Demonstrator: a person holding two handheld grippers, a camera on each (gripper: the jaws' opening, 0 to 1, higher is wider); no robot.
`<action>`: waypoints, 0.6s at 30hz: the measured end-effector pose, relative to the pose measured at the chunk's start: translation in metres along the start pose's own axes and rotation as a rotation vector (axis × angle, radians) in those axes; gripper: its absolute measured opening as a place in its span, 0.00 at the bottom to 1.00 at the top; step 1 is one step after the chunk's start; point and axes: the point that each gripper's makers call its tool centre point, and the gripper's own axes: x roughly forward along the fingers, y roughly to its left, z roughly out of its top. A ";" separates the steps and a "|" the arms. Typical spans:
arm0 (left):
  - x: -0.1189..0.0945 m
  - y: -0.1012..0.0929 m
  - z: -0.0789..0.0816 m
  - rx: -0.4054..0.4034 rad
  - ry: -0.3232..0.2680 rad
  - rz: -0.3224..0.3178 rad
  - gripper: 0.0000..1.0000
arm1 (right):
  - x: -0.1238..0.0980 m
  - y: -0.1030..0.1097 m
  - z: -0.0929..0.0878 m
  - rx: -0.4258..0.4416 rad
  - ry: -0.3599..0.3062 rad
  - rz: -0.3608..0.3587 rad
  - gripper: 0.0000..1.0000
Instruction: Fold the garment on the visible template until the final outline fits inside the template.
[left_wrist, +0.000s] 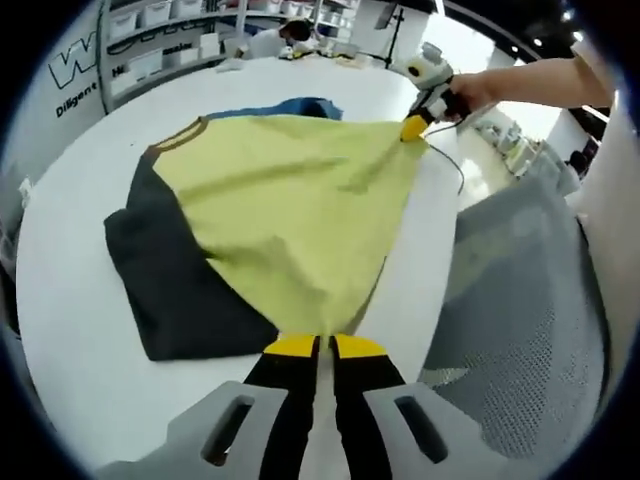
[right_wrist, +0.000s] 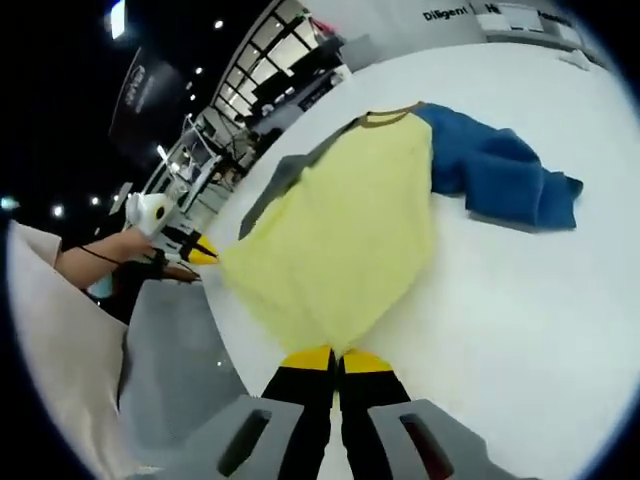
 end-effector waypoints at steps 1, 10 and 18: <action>0.001 0.001 0.000 -0.012 -0.009 0.011 0.09 | 0.001 0.000 0.000 -0.001 -0.002 -0.002 0.00; 0.017 0.009 -0.014 -0.146 -0.005 0.067 0.21 | 0.006 -0.008 -0.009 -0.023 0.018 -0.051 0.00; 0.021 0.005 -0.022 -0.188 0.020 0.069 0.02 | 0.006 -0.009 -0.019 -0.015 0.016 -0.063 0.00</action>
